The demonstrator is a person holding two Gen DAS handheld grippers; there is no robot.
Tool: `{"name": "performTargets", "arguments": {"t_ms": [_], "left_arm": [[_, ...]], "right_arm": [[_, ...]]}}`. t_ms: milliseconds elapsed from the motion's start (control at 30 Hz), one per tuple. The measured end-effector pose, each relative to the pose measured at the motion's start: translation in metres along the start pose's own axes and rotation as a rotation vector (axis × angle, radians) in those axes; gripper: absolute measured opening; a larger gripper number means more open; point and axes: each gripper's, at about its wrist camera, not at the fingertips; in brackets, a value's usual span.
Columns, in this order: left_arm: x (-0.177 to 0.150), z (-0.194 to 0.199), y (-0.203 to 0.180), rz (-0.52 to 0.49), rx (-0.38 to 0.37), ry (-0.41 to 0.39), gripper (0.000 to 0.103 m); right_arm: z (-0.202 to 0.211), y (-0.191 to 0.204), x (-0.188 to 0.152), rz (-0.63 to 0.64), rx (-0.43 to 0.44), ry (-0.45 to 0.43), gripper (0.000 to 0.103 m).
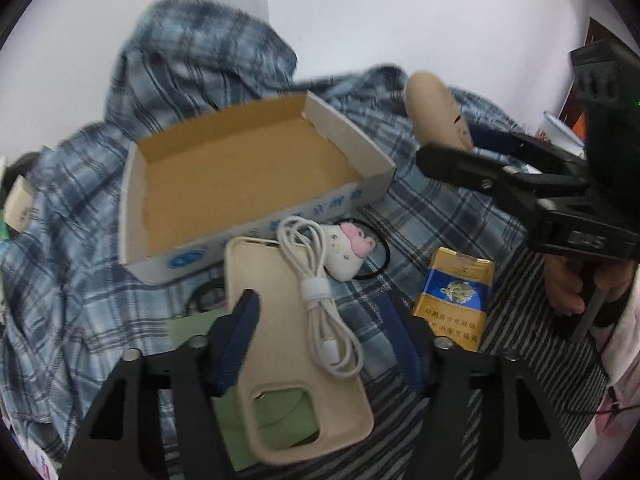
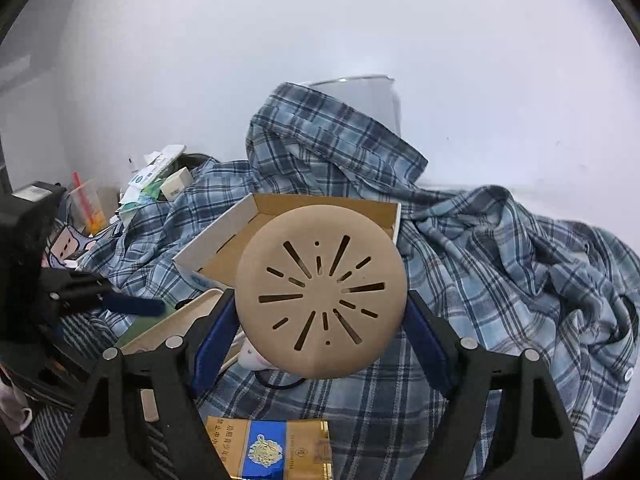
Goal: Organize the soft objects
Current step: 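Carry the cable and disc over the cardboard box and release both inside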
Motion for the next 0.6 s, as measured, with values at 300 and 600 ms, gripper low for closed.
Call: {"name": "performTargets", "arguments": {"t_ms": [300,600], "left_arm": [[0.010,-0.040,0.004,0.021,-0.001,0.066,0.022],[-0.004,-0.011,0.003,0.026,0.004,-0.103,0.019]], "right_arm": [[0.000,-0.004,-0.005,-0.014,0.007,0.010,0.079],[0.000,-0.002,-0.006,-0.008,0.001,0.011,0.079]]}}
Point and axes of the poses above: each gripper's, at about its wrist camera, not at the fingertips, and z roughly against the way its jaws point, y to its left, x to its top, and after that the axes turned 4 degrees about x, right-handed
